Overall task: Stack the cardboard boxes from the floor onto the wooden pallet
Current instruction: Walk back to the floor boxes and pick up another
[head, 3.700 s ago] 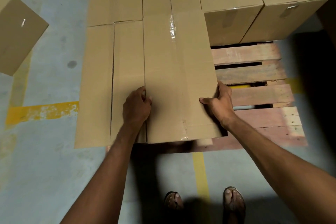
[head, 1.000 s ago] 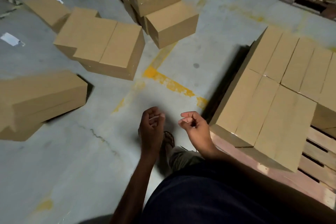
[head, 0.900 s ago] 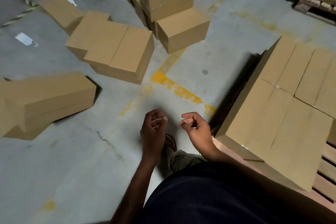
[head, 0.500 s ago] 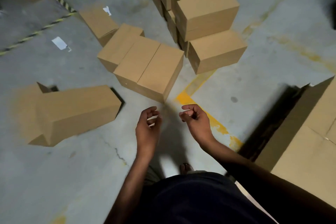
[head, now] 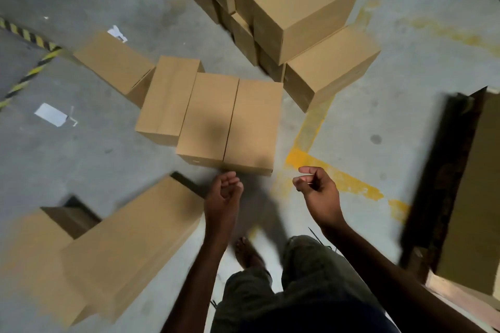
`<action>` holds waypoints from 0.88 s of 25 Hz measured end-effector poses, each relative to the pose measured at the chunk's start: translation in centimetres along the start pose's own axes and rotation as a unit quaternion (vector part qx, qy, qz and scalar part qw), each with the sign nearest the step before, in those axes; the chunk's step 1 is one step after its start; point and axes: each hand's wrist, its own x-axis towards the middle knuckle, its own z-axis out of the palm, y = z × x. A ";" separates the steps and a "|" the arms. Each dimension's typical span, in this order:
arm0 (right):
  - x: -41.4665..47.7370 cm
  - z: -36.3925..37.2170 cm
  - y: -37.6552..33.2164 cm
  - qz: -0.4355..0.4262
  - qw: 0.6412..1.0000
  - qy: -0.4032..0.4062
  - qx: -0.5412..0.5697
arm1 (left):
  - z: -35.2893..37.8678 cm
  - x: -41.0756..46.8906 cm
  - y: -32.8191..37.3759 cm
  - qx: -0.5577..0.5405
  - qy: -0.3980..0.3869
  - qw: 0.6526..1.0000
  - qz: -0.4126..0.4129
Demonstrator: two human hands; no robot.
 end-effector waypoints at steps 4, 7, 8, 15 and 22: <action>6.4 4.7 0.9 0.041 0.997 0.010 -0.069 | -0.8 10.3 -2.4 0.024 -0.029 0.998 -0.046; 14.2 7.6 3.9 0.064 0.986 -0.015 -0.151 | 0.8 18.2 -6.3 0.037 -0.039 0.995 -0.082; 17.2 8.6 5.5 0.068 0.981 -0.024 -0.182 | 1.5 20.8 -7.9 0.040 -0.039 0.994 -0.089; 34.2 15.6 18.5 0.045 0.900 -0.101 -0.421 | 5.4 35.5 -21.9 0.100 -0.062 0.980 -0.158; 39.7 22.0 29.4 0.015 0.850 -0.109 -0.516 | 7.2 44.3 -32.0 0.154 -0.110 0.967 -0.169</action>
